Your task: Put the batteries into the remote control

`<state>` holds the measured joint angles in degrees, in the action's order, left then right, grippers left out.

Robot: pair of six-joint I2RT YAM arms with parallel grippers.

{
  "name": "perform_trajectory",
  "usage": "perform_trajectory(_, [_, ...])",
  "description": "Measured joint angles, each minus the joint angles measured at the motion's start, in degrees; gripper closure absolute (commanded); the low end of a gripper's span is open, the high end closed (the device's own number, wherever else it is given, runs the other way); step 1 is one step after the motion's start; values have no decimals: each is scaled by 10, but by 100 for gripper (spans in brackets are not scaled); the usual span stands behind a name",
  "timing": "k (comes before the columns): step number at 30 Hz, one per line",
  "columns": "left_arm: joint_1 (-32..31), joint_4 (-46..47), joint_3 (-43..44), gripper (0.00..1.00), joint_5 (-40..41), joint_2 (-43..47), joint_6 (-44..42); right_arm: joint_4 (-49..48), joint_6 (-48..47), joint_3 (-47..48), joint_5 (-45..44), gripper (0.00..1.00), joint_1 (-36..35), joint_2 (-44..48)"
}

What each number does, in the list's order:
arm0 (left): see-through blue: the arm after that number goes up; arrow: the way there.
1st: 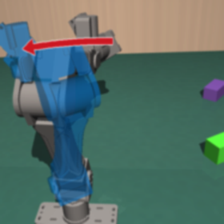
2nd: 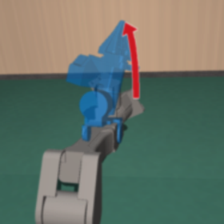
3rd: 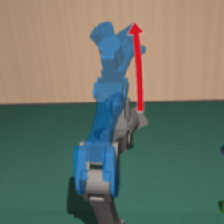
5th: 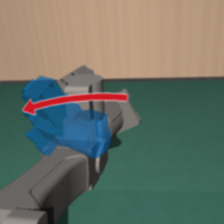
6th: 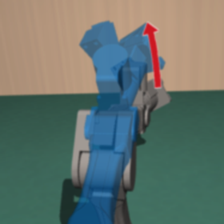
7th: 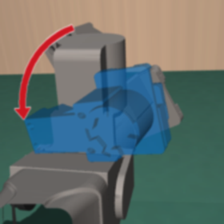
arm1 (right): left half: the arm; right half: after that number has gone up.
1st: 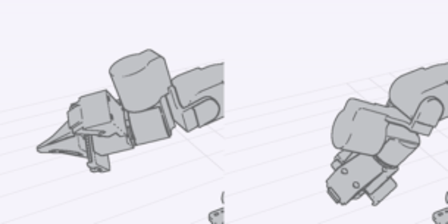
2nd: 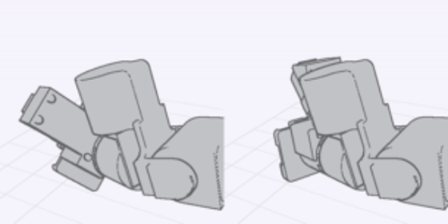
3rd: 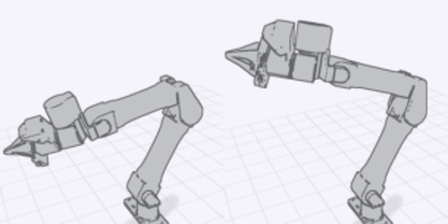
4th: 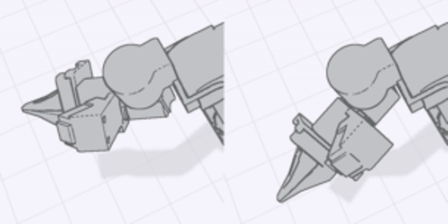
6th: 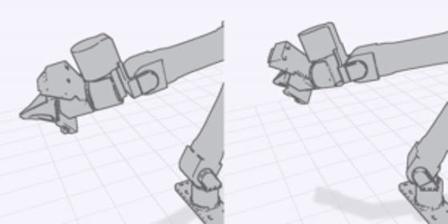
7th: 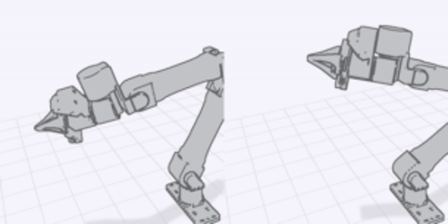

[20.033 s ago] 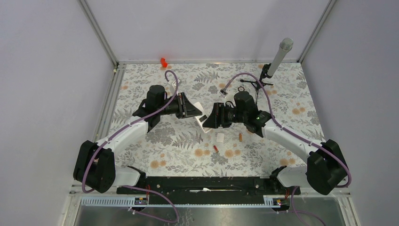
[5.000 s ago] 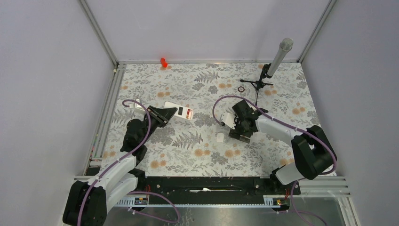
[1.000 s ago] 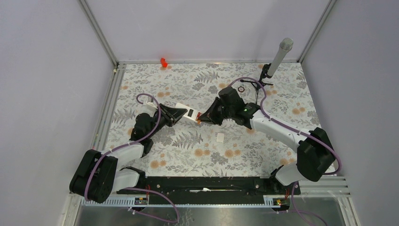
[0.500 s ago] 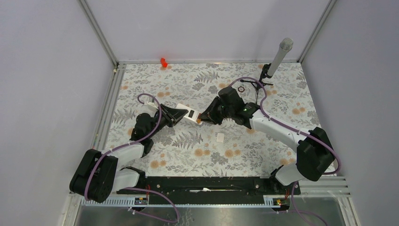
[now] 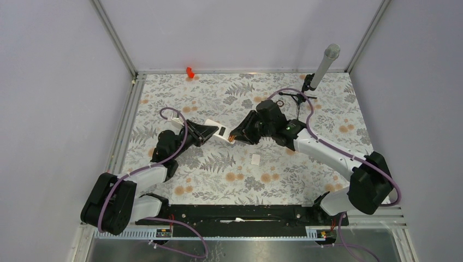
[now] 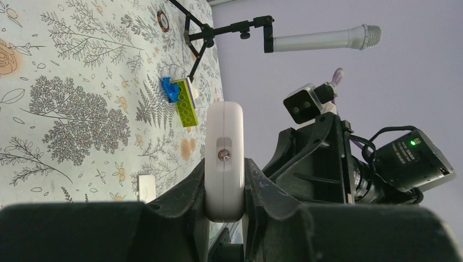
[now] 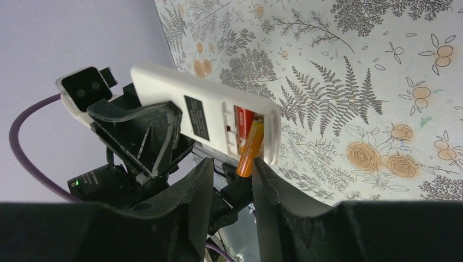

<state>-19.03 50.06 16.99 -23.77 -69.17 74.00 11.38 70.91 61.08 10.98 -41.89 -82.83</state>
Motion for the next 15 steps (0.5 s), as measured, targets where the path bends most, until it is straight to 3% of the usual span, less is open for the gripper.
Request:
perform_trajectory(2, [0,-4,3,100,0,0,0,1,-4,0,0,56,0,9])
perform_trajectory(10, [0,-52,26,100,-28,0,-11,3,-136,-8,0,6,0,70])
perform_trajectory(12, [0,-75,37,100,-48,0,-16,3,-189,-18,0,1,0,96])
perform_trajectory(15, [0,-97,59,100,-98,-7,-21,-2,-285,-32,2,1,0,128])
